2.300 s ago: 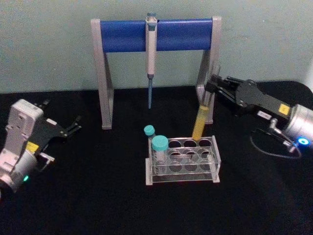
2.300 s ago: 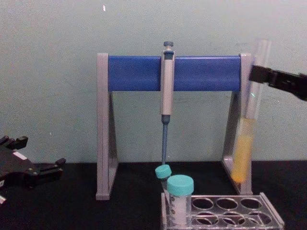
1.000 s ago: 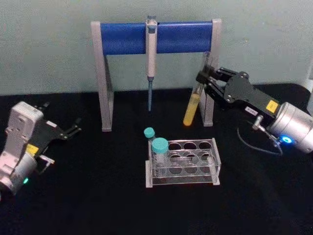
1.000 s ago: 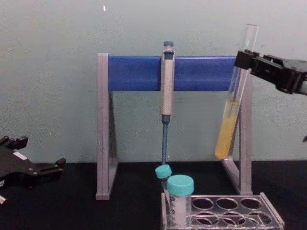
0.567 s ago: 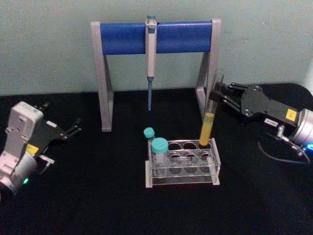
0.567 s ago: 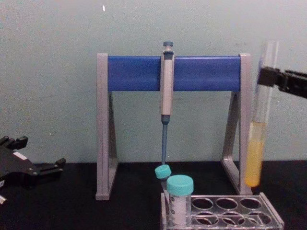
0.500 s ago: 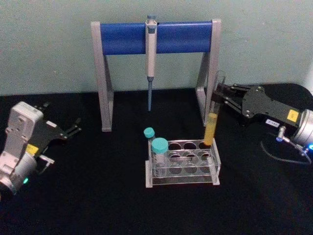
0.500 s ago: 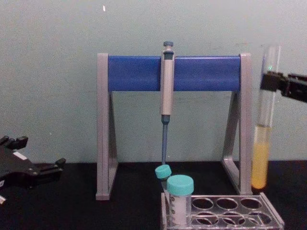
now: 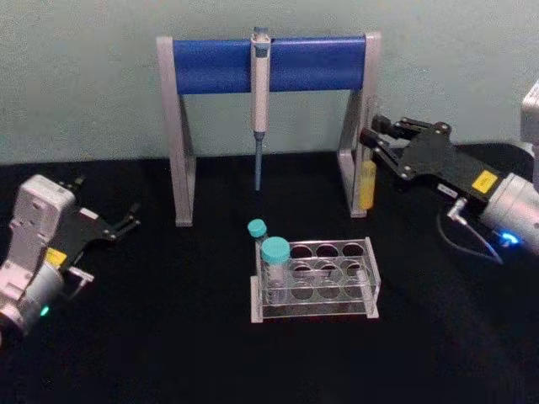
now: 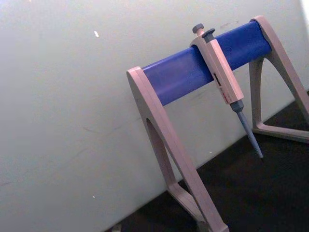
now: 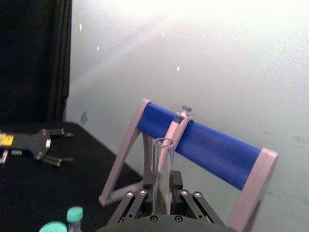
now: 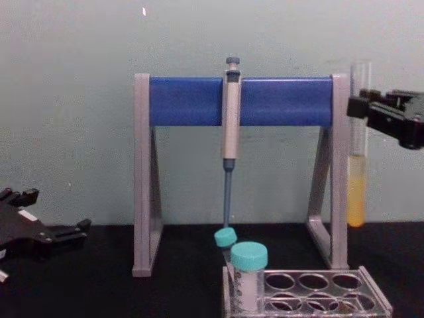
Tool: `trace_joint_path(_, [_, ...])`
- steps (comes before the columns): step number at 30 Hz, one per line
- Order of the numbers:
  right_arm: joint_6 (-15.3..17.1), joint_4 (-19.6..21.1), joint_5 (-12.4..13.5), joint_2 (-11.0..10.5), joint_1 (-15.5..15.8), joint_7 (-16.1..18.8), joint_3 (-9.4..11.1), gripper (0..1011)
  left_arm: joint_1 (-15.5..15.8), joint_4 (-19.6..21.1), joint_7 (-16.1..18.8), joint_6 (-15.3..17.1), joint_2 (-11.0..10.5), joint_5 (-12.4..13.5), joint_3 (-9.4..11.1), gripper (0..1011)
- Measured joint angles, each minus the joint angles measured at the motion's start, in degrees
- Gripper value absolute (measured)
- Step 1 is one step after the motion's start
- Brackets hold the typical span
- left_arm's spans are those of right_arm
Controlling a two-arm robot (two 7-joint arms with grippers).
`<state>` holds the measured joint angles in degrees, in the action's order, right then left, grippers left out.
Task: Pick up the test tube from the test tube rack, shake it, then place it back into the test tube rack.
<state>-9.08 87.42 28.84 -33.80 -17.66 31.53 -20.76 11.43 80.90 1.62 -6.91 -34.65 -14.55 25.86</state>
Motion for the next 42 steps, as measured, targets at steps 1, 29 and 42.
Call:
trace_joint_path(1, [-0.1, -0.3, 0.0, 0.5, -0.1, -0.1, 0.0, 229, 0.0, 0.0, 0.0, 0.0, 0.0, 0.0, 0.0, 1001])
trace_joint_path(29, [5.1, -2.1, 16.1, -3.8, 0.4, 16.6, -0.2, 228, 0.0, 0.0, 0.0, 0.0, 0.0, 0.0, 0.0, 1001])
trace_joint_path(42, [0.0, -3.2, 9.0, -0.8, 0.2, 4.6, 1.5, 228, 0.0, 0.0, 0.0, 0.0, 0.0, 0.0, 0.0, 1001])
